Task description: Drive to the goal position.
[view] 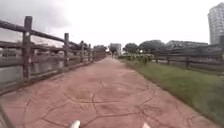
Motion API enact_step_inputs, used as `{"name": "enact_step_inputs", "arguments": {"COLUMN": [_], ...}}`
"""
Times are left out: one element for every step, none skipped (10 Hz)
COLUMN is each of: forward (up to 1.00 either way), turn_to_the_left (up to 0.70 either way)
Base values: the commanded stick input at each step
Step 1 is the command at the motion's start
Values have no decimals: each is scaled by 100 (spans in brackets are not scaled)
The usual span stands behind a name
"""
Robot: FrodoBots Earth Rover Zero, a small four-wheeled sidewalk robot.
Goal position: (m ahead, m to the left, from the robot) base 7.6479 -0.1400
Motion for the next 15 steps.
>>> {"name": "enact_step_inputs", "arguments": {"forward": [70,70,70,70,70,70,70,70,70,70,70,70,70,70,70], "turn_to_the_left": [0,0,0,0,0,0,0,0,6,13,27,14,0,0,0]}}
